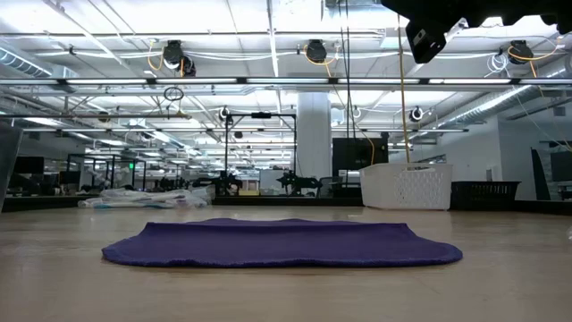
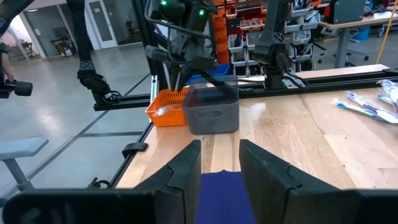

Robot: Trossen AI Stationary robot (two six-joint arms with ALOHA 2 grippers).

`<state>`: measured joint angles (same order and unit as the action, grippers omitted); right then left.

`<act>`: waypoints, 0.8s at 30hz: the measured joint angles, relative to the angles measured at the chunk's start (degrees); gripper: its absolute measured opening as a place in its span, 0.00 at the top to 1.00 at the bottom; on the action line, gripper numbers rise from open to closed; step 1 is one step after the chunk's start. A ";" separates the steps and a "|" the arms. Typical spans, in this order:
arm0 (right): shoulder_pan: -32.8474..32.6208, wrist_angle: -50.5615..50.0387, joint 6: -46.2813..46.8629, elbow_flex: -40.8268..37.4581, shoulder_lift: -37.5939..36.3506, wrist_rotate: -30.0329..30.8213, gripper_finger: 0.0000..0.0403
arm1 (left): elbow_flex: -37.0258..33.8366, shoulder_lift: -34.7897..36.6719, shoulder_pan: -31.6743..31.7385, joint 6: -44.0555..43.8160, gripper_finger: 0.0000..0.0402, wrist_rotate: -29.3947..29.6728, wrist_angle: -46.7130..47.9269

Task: Pick & Place Toothbrushes
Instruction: Put the violet toothbrush into the black basket

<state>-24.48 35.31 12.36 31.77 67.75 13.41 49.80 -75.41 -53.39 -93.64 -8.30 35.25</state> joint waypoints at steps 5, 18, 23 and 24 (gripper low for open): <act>0.01 0.00 -0.01 0.00 -0.02 0.02 0.74 | 0.00 0.65 4.90 7.41 0.82 0.96 1.43; 0.01 -0.35 -0.01 0.00 -0.02 0.02 0.74 | -0.02 4.10 21.91 28.50 0.82 1.27 5.88; 0.01 -0.44 -0.02 0.00 -0.02 0.01 0.74 | -0.02 5.03 29.86 35.97 0.82 4.76 8.15; 0.01 -0.45 -0.02 0.00 -0.02 0.00 0.74 | -0.02 5.06 31.43 37.35 0.82 6.02 8.70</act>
<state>-24.47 34.86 12.34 31.77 67.72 13.41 49.78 -70.35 -21.96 -56.29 -2.27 43.94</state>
